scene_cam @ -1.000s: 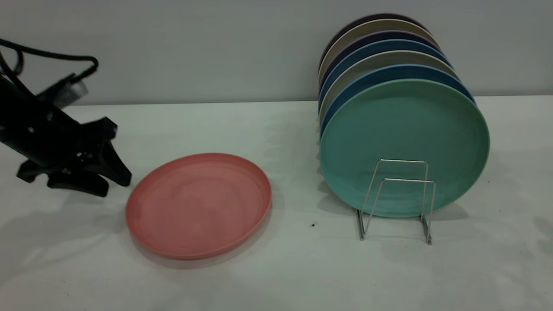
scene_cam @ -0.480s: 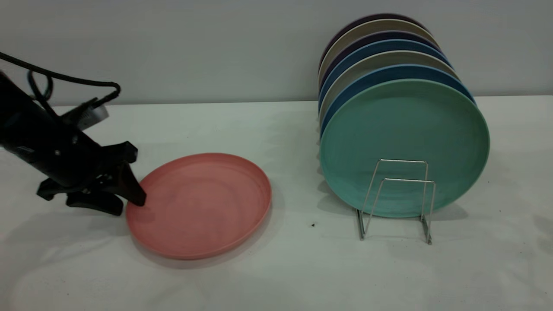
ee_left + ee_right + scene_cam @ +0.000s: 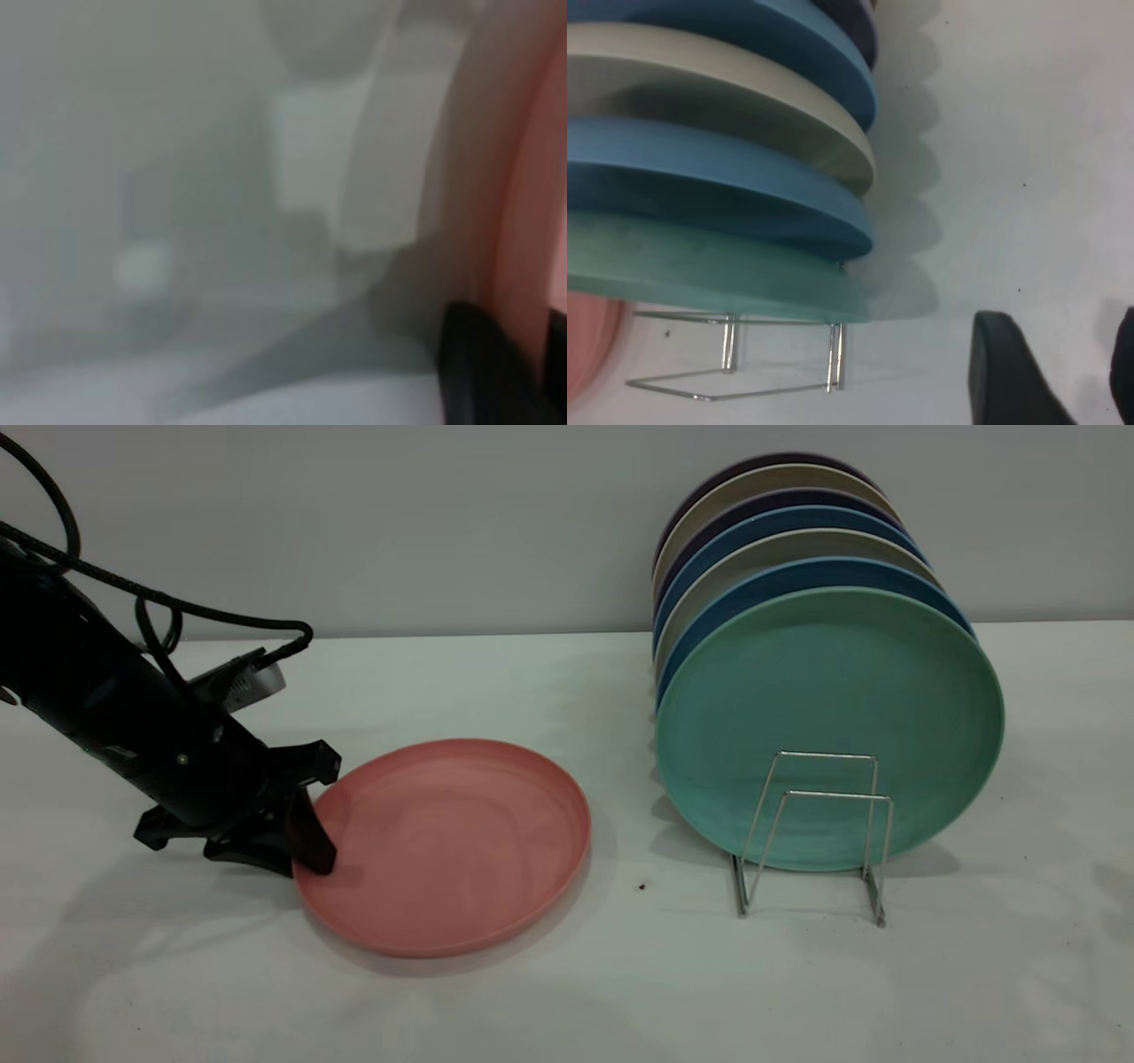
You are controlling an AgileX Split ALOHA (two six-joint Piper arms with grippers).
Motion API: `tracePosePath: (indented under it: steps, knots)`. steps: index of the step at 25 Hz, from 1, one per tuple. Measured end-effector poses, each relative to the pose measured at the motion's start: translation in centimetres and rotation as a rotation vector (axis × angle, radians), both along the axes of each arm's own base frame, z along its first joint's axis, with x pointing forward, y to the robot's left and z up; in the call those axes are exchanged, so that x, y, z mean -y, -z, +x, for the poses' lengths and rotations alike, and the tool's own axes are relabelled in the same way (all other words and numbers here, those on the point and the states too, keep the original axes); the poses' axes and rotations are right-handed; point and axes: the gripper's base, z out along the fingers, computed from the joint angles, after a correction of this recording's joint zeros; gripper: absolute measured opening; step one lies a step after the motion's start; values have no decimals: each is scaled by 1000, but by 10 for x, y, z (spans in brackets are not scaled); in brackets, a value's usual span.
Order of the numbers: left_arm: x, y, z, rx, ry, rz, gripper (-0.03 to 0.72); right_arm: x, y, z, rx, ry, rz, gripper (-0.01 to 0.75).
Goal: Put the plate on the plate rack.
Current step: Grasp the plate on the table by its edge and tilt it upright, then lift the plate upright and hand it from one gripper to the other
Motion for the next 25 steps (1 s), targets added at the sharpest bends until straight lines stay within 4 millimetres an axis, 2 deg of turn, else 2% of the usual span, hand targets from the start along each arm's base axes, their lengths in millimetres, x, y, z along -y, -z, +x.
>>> tracePosePath:
  steps: [2, 7, 10, 14, 19, 22, 25]
  knots:
    - [0, -3, 1, 4, 3, 0, 36, 0, 0, 0, 1, 0, -1, 311]
    - [-2, -24, 2, 51, 50, 31, 17, 0, 0, 0, 8, -15, -15, 311]
    - [-1, -49, 4, 101, 83, 26, 17, -1, -4, -1, 20, -26, -15, 311]
    - [5, -89, 3, 207, 172, 4, 17, -7, -26, -6, 83, -52, -2, 293]
    - [21, -143, 0, 367, 228, -103, 17, -22, -56, -20, 183, -92, 71, 260]
    - [31, -159, -4, 420, 273, -192, 17, -37, -62, -26, 199, -161, 149, 254]
    - [42, -161, -8, 422, 316, -234, 17, -57, -60, -29, 183, -250, 195, 253]
